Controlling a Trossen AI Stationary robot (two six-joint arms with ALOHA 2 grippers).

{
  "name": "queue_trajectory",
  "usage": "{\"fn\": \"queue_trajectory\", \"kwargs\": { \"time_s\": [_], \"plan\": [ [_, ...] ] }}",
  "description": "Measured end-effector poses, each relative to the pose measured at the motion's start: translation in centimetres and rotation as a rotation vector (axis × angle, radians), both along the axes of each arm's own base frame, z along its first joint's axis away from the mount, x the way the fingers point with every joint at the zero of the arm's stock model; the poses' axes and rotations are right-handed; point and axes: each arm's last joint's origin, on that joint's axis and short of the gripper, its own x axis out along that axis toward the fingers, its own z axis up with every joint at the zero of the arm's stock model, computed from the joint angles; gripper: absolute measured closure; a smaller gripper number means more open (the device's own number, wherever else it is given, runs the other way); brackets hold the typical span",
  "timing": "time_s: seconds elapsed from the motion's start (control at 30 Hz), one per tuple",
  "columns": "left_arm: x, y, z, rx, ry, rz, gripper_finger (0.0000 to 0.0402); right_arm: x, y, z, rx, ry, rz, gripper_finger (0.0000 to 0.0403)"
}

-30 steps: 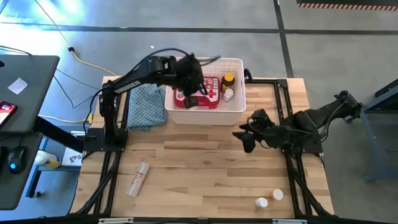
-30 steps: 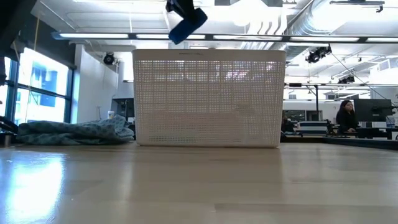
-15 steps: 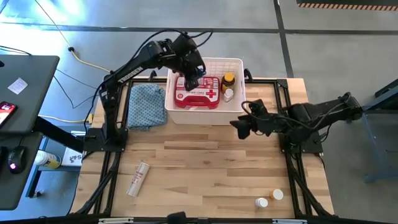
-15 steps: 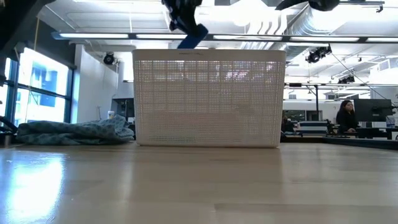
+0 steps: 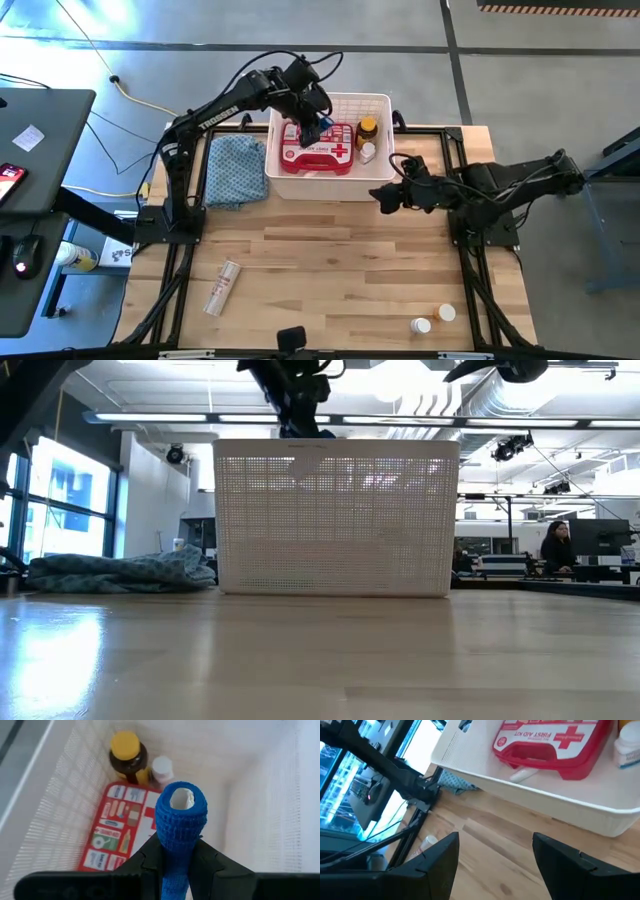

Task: Pick & place medical supplies in basket/bin
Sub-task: Put the blue bandage into the white bin

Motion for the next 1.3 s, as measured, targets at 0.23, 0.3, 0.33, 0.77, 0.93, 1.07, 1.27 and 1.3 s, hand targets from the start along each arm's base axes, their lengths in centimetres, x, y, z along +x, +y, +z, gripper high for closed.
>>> {"fn": "queue_trajectory", "kwargs": {
  "time_s": [0.23,0.3,0.33,0.77,0.93,1.07,1.27,1.3],
  "plan": [
    [0.1,0.0,-1.5,-0.029,0.036,-0.006,0.0305,0.2,-0.7,0.1,0.033,-0.029,-0.047,0.016],
    [0.2,0.0,-2.2,-0.036,0.053,-0.009,0.0305,0.3,-0.9,0.2,0.036,-0.039,-0.054,0.016],
    [0.3,0.1,-2.7,-0.034,0.056,-0.014,0.0305,0.3,-0.9,0.2,0.036,-0.042,-0.056,0.016],
    [0.7,-1.0,-8.4,-0.168,0.152,-0.119,0.0305,0.4,-1.0,0.3,0.017,-0.041,-0.054,0.016],
    [0.8,-2.1,-10.0,-0.221,0.189,-0.158,0.0305,0.4,-1.0,0.3,0.012,-0.038,-0.048,0.016],
    [1.0,-2.9,-10.3,-0.26,0.186,-0.193,0.0305,0.4,-1.0,0.3,-0.001,-0.029,-0.029,0.016],
    [1.3,-2.6,-10.2,-0.266,0.165,-0.104,0.0298,0.4,-0.9,0.2,0.005,-0.018,0.011,0.016],
    [1.3,-2.5,-10.2,-0.269,0.164,-0.095,0.0293,0.4,-0.9,0.2,0.01,-0.017,0.019,0.016]
  ]
}}
